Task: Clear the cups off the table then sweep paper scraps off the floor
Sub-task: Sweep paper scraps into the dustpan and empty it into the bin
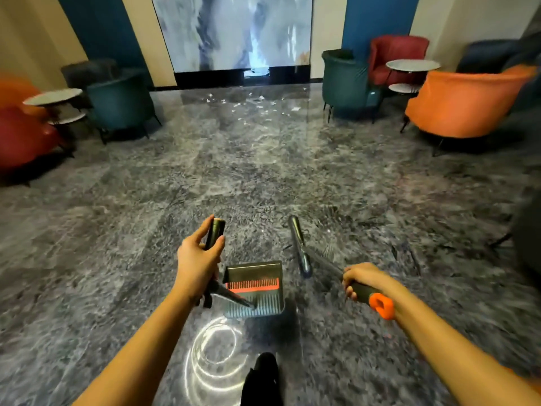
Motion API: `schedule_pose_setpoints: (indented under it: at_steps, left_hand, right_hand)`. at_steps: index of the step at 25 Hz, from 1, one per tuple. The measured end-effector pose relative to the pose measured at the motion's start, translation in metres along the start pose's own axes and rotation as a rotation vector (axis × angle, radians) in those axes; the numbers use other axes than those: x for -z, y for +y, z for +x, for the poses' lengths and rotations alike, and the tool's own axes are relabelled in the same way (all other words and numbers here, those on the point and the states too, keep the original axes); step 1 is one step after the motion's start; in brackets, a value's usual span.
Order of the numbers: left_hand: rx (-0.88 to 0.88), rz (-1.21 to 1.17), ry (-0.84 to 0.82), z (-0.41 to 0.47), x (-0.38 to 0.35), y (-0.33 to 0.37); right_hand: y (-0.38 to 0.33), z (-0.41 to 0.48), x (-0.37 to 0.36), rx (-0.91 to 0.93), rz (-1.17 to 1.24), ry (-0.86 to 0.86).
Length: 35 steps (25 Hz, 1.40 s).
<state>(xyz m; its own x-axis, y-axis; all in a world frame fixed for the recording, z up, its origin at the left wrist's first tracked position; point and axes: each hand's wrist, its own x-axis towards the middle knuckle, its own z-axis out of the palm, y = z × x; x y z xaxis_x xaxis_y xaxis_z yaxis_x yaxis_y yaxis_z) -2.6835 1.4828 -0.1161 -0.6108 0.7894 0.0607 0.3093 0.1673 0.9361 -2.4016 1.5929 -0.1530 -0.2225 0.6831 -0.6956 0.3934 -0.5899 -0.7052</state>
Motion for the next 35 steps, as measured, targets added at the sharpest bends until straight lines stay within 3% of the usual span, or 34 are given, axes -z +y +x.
schedule_pose_setpoints:
  at_steps: [8,18,22,35]
  left_hand:
    - [-0.012,0.02,-0.121,0.372,-0.085,0.023]
    - [-0.001,0.033,-0.106,0.799,-0.238,0.034]
    - [-0.016,0.036,-0.127,0.935,-0.276,0.057]
    - [-0.02,0.036,-0.178,1.517,-0.48,0.079]
  right_hand:
    - [-0.251,0.234,0.007,-0.058,0.057,0.108]
    - [-0.542,0.583,0.068,-0.037,0.108,0.158]
    - [-0.662,0.68,0.09,-0.034,0.135,0.146]
    - [-1.057,1.12,0.172,-0.044,0.119,0.128]
